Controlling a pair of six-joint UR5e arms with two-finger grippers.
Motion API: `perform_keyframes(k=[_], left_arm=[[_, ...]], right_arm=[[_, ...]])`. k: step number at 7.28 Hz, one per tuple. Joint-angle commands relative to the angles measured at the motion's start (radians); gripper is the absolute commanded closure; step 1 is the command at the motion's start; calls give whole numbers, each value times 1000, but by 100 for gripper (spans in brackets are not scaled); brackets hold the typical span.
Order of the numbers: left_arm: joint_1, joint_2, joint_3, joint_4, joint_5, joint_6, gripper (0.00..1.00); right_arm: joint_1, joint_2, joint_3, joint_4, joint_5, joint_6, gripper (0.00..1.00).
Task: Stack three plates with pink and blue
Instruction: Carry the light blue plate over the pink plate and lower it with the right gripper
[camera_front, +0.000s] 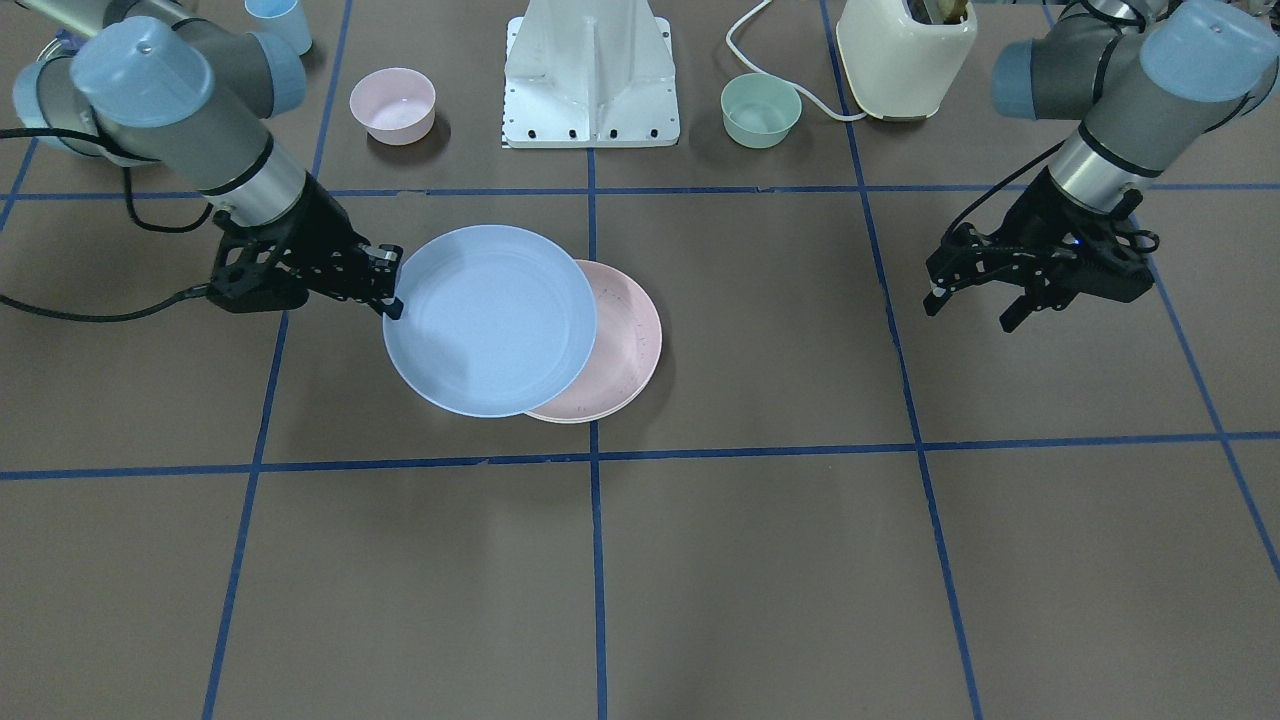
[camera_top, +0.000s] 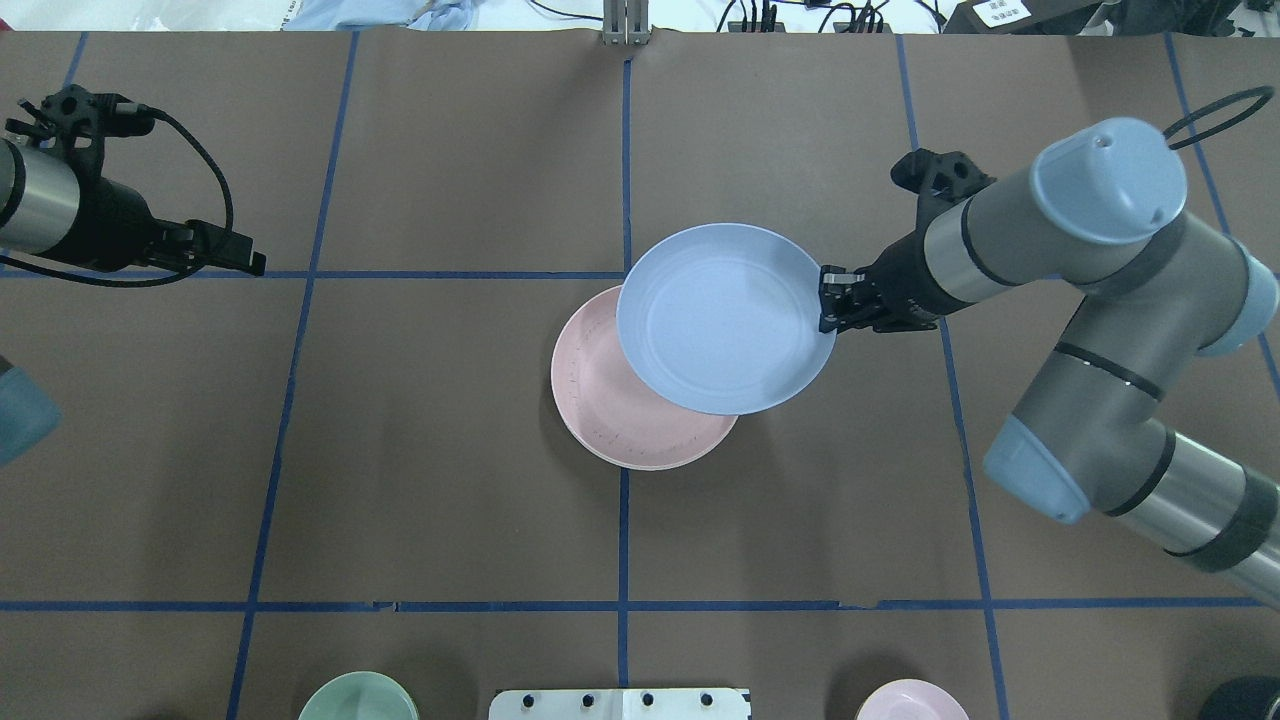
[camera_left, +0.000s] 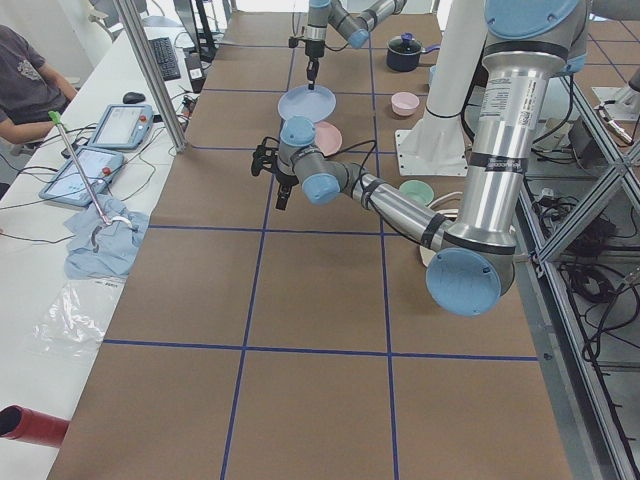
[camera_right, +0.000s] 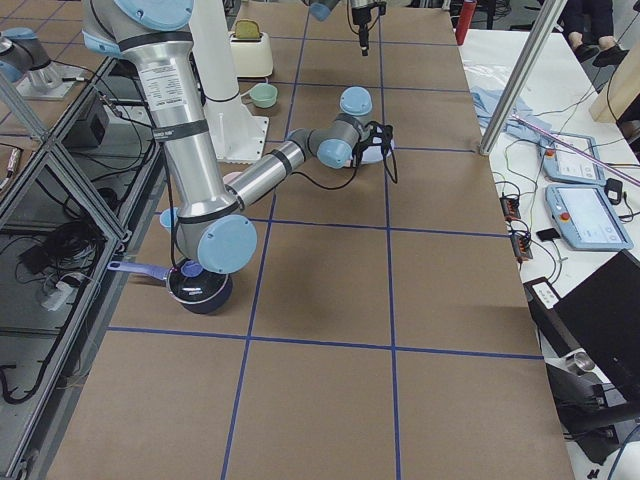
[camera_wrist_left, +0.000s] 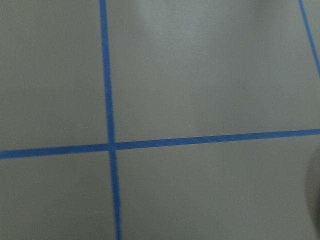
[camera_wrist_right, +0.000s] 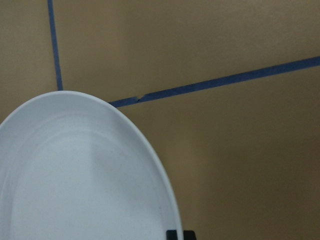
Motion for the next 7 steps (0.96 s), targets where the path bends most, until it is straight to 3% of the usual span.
perform_keyframes(k=[1, 4, 5, 6, 7], left_arm=[[-13, 3, 3, 15, 0, 30, 0], [-13, 3, 7, 15, 0, 30, 0], [-13, 3, 7, 15, 0, 30, 0], [-14, 3, 9, 15, 0, 30, 0], [-14, 4, 9, 15, 0, 30, 0]], right_arm=[[-100, 46, -14, -3, -91, 33, 100], [-126, 107, -95, -4, -114, 33, 100], [-125, 111, -105, -3, -111, 30, 94], [-120, 108, -105, -6, -121, 22, 1], [-102, 100, -99, -3, -111, 16, 0]])
